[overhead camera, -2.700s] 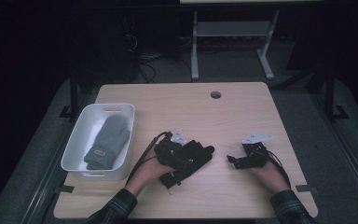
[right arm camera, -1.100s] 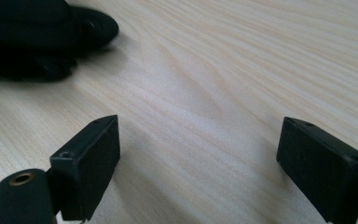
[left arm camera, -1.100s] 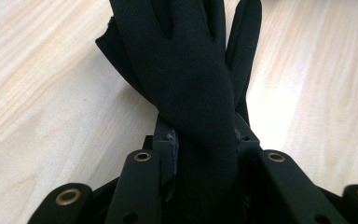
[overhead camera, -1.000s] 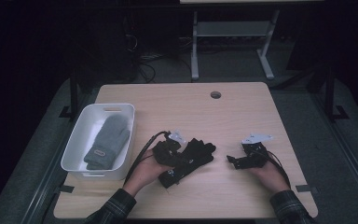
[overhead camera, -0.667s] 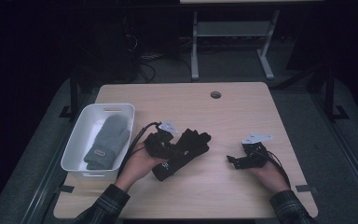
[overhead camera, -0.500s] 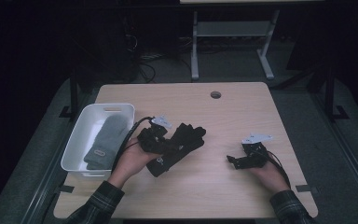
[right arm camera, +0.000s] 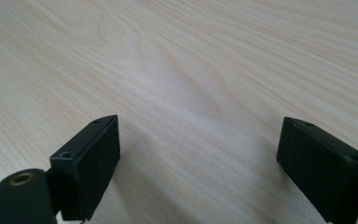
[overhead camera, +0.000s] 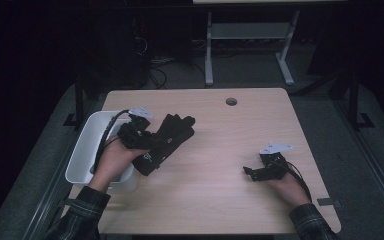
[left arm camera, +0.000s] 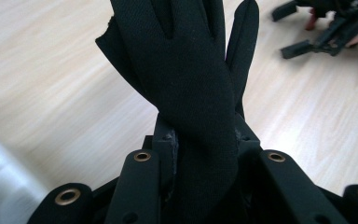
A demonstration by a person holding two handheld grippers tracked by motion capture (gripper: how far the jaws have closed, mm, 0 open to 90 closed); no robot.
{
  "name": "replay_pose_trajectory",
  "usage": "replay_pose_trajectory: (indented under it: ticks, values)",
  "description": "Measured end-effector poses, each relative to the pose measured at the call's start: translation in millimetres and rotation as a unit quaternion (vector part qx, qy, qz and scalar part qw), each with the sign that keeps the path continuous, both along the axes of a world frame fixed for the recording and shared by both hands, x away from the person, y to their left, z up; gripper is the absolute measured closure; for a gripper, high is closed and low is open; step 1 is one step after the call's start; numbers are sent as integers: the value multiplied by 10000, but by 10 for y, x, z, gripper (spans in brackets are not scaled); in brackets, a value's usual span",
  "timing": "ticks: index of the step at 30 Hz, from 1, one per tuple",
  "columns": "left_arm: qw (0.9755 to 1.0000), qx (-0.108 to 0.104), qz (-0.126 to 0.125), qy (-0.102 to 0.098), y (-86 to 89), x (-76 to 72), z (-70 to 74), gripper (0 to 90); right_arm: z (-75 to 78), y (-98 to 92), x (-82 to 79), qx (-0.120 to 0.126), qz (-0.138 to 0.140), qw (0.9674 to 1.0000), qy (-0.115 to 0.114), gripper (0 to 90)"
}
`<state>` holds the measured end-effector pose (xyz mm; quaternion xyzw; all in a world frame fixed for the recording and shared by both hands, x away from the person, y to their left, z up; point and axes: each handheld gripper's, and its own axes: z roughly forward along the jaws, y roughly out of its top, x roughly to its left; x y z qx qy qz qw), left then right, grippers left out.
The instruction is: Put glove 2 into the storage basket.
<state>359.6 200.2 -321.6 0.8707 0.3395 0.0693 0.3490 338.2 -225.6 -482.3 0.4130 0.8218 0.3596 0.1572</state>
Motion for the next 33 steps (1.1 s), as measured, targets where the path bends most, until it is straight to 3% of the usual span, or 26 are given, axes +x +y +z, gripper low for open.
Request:
replay_pose_trajectory:
  ticks: [10,21,26,33]
  values:
    - [9980,-58,630,-43,569,-9,103,694,0,1,0,3,-1,10000,-1,130]
    - [9902,4,1390,167,1182,42,-36,693,0,5,-1,6,-22,10000,6,130]
    - [9867,19,1580,376,1310,87,-196,692,-1,5,-1,4,-23,10000,3,130]
    - [9837,72,1689,615,1307,163,-369,689,-1,5,-1,4,-26,10000,3,130]
